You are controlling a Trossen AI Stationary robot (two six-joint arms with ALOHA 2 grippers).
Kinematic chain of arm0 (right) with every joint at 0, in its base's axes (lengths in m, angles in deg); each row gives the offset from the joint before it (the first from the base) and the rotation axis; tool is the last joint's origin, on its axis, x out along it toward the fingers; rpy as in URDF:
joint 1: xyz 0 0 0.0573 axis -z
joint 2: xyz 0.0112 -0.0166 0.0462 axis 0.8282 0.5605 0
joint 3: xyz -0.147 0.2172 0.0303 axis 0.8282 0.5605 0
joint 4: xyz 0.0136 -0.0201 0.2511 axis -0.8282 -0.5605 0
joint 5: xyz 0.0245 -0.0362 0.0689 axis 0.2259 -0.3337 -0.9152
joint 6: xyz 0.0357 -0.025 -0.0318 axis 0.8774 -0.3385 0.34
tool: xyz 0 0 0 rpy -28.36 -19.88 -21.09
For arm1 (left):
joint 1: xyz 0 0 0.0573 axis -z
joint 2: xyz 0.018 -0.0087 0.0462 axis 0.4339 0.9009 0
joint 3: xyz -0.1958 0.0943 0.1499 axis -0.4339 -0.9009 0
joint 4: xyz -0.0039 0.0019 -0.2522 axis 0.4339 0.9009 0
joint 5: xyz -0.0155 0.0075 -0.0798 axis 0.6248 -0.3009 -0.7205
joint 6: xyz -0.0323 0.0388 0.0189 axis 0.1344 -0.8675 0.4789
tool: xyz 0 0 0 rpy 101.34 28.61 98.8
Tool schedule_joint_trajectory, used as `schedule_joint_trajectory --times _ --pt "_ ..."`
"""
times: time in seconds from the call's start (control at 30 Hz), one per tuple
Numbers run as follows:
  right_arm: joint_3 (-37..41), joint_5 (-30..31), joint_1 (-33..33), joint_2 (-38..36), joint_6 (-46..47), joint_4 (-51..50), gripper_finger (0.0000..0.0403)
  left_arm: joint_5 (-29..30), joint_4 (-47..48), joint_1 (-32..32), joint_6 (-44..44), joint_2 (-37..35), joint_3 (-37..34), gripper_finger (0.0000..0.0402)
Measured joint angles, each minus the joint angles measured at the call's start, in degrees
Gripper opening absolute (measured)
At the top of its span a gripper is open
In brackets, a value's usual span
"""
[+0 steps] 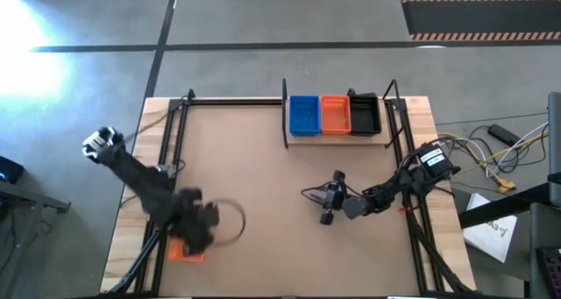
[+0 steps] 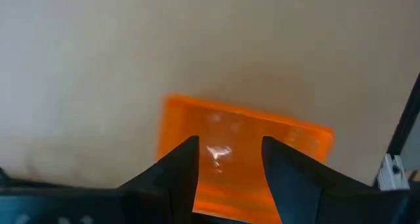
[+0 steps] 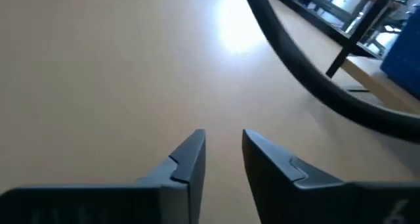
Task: Stack baskets on shelf by color
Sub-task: Stack the orange basket on the other orange basket on the shelf
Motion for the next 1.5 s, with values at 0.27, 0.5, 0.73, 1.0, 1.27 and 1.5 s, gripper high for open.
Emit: schedule_joint_trajectory --times 0.27,0.5,0.73,1.0,1.27,1.5 --pt "-0.9 0.0 0.2 0.0 0.6 0.1 0.0133 -4.1 -10.3 13.3 17.2 12.5 3.6 0.015" --pt "-1.7 0.0 0.2 0.0 1.1 0.2 0.0141 -5.6 -10.9 15.6 19.0 20.0 3.3 0.015" --pt "-1.8 -0.1 -1.3 -0.1 1.1 0.2 0.0129 -5.4 -10.1 13.8 14.4 22.0 2.9 0.0124" --pt "0.3 6.9 -8.1 -6.2 0.6 -10.0 0.0112 -0.4 -12.8 1.6 -11.8 22.1 1.7 0.001" --pt "0.4 13.9 -17.5 -21.2 14.5 -36.6 0.0091 1.1 -36.0 -17.2 -53.4 22.1 2.7 0.0002" --pt "-0.5 14.0 -24.0 -31.8 17.1 -51.2 0.0085 -11.3 -56.4 -28.9 -76.7 22.6 3.1 0.0001"
